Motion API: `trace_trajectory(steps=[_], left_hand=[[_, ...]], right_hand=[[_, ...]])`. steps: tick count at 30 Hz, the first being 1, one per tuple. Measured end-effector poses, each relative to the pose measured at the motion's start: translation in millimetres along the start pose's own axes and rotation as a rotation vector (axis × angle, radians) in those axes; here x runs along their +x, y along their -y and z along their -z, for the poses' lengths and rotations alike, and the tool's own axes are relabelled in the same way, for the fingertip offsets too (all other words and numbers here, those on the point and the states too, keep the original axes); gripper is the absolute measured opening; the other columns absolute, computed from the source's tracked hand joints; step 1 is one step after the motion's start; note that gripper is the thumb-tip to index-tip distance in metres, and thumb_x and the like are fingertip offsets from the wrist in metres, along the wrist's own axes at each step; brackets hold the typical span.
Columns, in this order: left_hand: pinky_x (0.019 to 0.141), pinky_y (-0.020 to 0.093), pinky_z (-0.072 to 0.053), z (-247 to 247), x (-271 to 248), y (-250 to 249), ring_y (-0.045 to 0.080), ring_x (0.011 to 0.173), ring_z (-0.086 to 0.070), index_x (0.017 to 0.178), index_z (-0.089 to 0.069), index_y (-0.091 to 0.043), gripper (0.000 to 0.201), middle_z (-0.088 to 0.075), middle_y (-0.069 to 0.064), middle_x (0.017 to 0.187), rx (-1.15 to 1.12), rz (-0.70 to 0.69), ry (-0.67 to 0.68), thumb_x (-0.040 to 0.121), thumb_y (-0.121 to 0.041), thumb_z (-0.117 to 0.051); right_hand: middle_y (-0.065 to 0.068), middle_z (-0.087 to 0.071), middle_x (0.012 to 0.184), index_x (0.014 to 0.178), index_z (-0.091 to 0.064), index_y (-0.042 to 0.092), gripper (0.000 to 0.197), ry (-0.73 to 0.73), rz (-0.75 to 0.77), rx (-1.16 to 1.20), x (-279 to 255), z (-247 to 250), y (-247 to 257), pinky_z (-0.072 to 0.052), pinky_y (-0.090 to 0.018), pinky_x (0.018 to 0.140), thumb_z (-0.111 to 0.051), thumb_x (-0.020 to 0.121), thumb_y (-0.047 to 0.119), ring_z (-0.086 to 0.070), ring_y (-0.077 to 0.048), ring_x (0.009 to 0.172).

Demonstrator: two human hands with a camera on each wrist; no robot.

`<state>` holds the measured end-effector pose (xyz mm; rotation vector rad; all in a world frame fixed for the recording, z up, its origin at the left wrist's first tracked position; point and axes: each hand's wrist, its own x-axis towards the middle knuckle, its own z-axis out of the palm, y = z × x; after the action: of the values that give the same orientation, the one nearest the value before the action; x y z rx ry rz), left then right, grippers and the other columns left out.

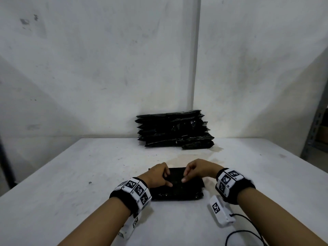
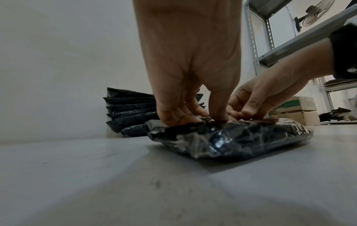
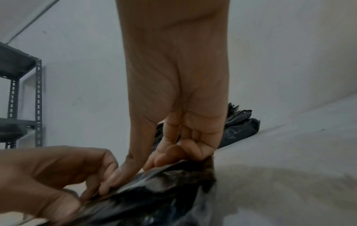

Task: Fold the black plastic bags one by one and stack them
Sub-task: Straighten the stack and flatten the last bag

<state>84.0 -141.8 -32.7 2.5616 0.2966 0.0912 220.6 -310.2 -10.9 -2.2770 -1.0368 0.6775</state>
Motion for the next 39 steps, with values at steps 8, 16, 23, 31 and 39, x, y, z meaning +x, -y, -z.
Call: trace_trajectory(steps=[8,16,23,31,39], left_hand=[[0.117,0.045,-0.02,8.4,-5.6,27.6,0.026,0.144,-0.023,0.15,-0.021,-0.034,0.099,-0.024,0.006,0.157,0.244,0.307,0.256,0.07,-0.09,-0.035],[0.089,0.034,-0.047,23.3,7.9,29.9,0.034,0.114,-0.055,0.132,-0.044,0.006,0.058,-0.051,0.023,0.131,0.025,0.471,-0.203,0.098,-0.04,-0.047],[0.082,0.035,-0.046,21.6,17.3,33.8,0.038,0.115,-0.056,0.116,-0.051,0.009,0.029,-0.055,0.028,0.128,-0.216,0.566,-0.217,0.091,-0.006,-0.056],[0.075,0.014,-0.047,15.9,-11.5,-6.2,-0.002,0.078,-0.06,0.097,-0.074,-0.013,0.018,-0.067,-0.003,0.09,-0.176,-0.114,-0.064,0.079,-0.017,-0.076],[0.079,0.014,-0.045,17.8,-16.5,-14.9,0.002,0.096,-0.059,0.108,-0.069,-0.03,0.051,-0.069,-0.01,0.105,0.122,-0.089,0.164,0.061,-0.034,-0.088]], right_hand=[[0.012,-0.065,0.082,0.089,-0.07,0.031,0.024,0.059,-0.087,-0.016,1.8,-7.1,1.4,-0.046,-0.018,0.07,-0.085,0.07,0.033,-0.058,-0.005,0.085],[0.008,-0.064,0.084,0.088,-0.068,0.03,0.025,0.064,-0.103,-0.041,5.4,-7.5,1.5,-0.048,-0.02,0.069,-0.085,0.07,0.034,-0.057,-0.009,0.086],[0.007,-0.062,0.084,0.09,-0.065,0.029,0.027,0.1,-0.129,-0.023,8.9,-7.6,-0.5,-0.049,-0.019,0.067,-0.084,0.072,0.033,-0.056,-0.007,0.077],[0.006,-0.063,0.082,0.09,-0.066,0.026,0.028,0.091,-0.126,0.037,5.9,-9.1,-2.1,-0.048,-0.018,0.065,-0.086,0.071,0.031,-0.056,-0.006,0.072],[0.008,-0.065,0.078,0.092,-0.069,0.026,0.03,0.04,-0.099,0.015,1.1,-10.1,-2.2,-0.047,-0.016,0.062,-0.086,0.069,0.034,-0.058,-0.004,0.072]])
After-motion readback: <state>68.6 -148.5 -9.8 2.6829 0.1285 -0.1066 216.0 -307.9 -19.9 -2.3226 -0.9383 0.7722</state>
